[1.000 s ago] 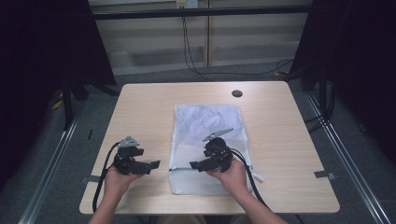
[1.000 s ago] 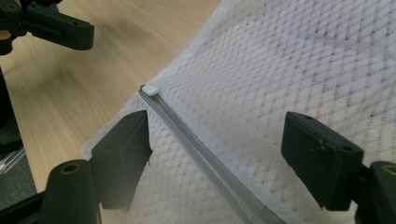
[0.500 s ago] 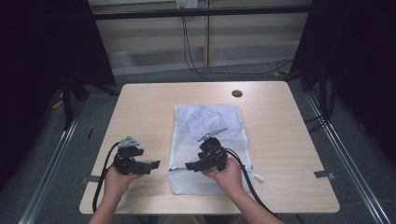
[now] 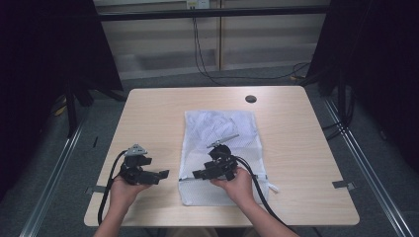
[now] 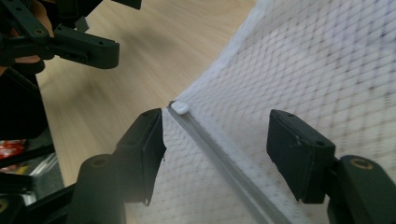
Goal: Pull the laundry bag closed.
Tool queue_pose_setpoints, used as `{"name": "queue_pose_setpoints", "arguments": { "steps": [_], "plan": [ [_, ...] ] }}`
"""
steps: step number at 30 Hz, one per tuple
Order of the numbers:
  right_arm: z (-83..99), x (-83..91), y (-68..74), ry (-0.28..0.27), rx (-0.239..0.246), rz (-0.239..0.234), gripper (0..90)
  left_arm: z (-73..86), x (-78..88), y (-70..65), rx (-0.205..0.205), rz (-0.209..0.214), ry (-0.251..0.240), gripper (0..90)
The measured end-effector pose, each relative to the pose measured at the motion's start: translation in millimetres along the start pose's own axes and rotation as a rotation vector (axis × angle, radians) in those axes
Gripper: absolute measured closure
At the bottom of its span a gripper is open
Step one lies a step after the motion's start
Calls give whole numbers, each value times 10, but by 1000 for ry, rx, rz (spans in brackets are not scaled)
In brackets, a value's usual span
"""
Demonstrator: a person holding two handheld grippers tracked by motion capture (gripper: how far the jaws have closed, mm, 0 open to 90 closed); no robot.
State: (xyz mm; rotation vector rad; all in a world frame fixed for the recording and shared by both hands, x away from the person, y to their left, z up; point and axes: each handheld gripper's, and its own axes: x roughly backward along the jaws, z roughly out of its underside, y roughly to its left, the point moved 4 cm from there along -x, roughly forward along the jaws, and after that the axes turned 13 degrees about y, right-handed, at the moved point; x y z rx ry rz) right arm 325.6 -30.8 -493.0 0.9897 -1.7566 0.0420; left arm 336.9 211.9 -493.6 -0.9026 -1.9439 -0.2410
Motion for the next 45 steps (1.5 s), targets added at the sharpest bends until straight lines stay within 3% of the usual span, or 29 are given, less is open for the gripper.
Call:
{"name": "queue_pose_setpoints", "arguments": {
  "steps": [5,8,10,22,45],
  "plan": [
    [-18,-46,37,3,-9,-19,410,3,2,3,-5,-1,5,88],
    [-26,-75,54,28,-41,-32,435,6,0,0,-8,2,10,89],
    [-31,-86,51,27,-33,-32,440,6,4,3,-10,1,10,89],
    [-66,-153,85,40,-70,-70,497,15,17,15,9,-4,2,90],
    [-143,-256,159,53,-78,-109,657,20,40,30,10,2,7,92]
  ]
}}
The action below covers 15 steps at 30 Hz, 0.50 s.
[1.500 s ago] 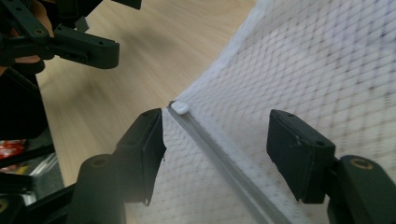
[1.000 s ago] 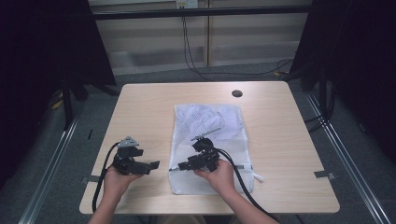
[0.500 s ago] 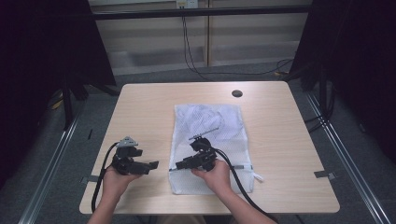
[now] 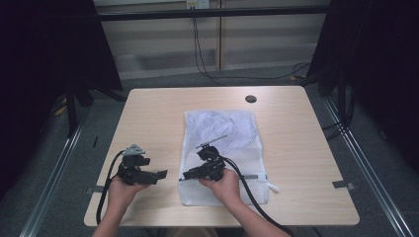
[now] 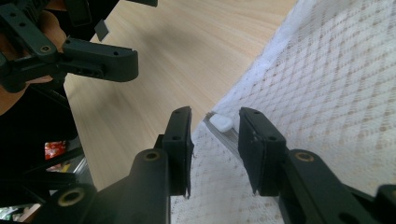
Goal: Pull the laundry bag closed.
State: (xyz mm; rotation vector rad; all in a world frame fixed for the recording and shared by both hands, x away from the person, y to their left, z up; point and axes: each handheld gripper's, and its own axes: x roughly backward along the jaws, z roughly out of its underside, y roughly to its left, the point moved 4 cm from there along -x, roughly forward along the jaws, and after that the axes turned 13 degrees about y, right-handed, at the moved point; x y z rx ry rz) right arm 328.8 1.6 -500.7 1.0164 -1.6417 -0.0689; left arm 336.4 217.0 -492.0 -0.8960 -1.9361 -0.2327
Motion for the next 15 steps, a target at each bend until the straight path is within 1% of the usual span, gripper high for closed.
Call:
{"name": "queue_pose_setpoints", "arguments": {
  "steps": [3,4,7,8,9,11,14,15],
  "plan": [
    [-6,-17,3,4,0,0,676,-2,-3,-1,-1,2,-1,91],
    [-7,-32,8,16,-4,4,682,-2,-7,-6,0,7,-2,90],
    [-13,-52,3,17,-6,8,694,-3,-12,-5,-5,6,0,90],
    [-17,-61,-7,20,-5,16,695,-3,-13,-6,-3,8,-1,90],
    [-19,-67,-7,21,-14,15,701,-3,-13,-4,-4,8,2,90],
    [-28,-81,-11,24,-18,13,708,-4,-15,-3,3,6,-2,90],
    [-39,-122,-9,34,-15,13,713,-5,-24,-1,3,2,0,90],
    [-47,-144,-4,35,-17,14,714,-4,-27,-4,1,11,4,90]
  ]
}}
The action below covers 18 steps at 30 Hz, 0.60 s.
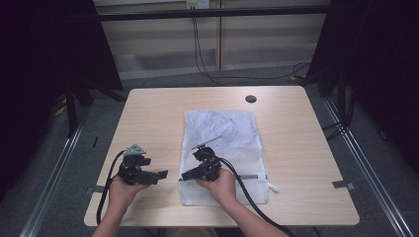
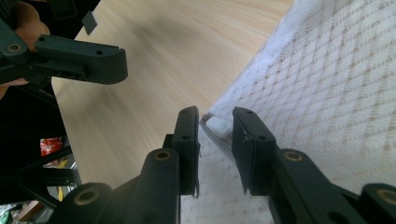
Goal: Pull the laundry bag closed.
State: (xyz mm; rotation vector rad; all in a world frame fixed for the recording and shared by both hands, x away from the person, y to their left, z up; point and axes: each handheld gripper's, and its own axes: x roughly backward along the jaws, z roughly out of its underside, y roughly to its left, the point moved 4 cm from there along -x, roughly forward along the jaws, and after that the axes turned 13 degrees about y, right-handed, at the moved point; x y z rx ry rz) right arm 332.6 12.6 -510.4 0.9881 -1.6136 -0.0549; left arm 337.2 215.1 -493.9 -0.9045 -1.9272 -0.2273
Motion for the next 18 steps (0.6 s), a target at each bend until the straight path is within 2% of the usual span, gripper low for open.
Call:
{"name": "queue_pose_setpoints", "arguments": {
  "steps": [3,13,18],
  "plan": [
    [-3,-26,-6,10,4,-5,724,-1,2,-6,3,0,-7,90],
    [-30,-58,1,6,-25,-27,736,5,2,8,-5,-1,1,90],
    [-40,-76,6,12,-15,-29,749,6,-2,8,-1,-3,3,90]
  ]
}}
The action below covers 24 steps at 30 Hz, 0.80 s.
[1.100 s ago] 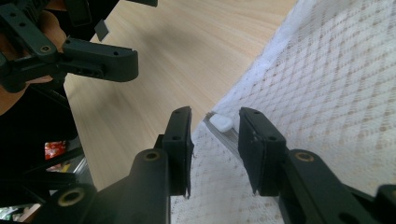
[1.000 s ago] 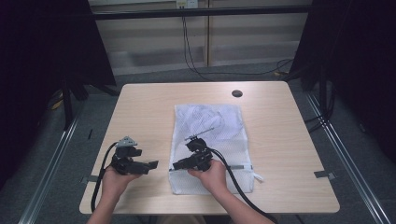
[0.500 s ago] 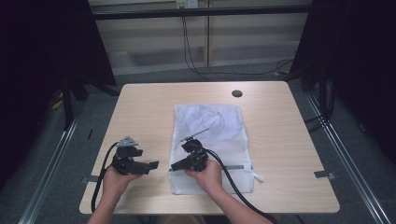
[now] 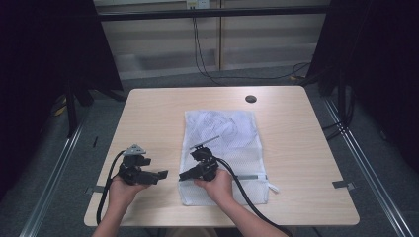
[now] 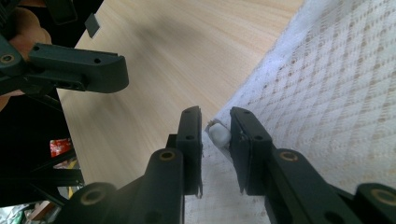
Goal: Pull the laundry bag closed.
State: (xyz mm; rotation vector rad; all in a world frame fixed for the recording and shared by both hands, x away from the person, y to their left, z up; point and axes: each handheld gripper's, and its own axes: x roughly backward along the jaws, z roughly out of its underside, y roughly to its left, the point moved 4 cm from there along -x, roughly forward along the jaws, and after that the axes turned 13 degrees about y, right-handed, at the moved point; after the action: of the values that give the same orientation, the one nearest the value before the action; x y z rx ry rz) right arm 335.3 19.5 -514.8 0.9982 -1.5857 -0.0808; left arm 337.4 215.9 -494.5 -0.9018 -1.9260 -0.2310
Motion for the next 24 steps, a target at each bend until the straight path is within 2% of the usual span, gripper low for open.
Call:
{"name": "queue_pose_setpoints", "arguments": {
  "steps": [4,15,24],
  "plan": [
    [-5,-15,10,0,5,3,774,1,2,1,-2,-2,1,90],
    [-26,-3,28,-3,-16,-3,720,4,9,7,0,-1,-1,90],
    [-23,-21,29,9,-14,7,773,7,12,4,1,-2,2,91]
  ]
}}
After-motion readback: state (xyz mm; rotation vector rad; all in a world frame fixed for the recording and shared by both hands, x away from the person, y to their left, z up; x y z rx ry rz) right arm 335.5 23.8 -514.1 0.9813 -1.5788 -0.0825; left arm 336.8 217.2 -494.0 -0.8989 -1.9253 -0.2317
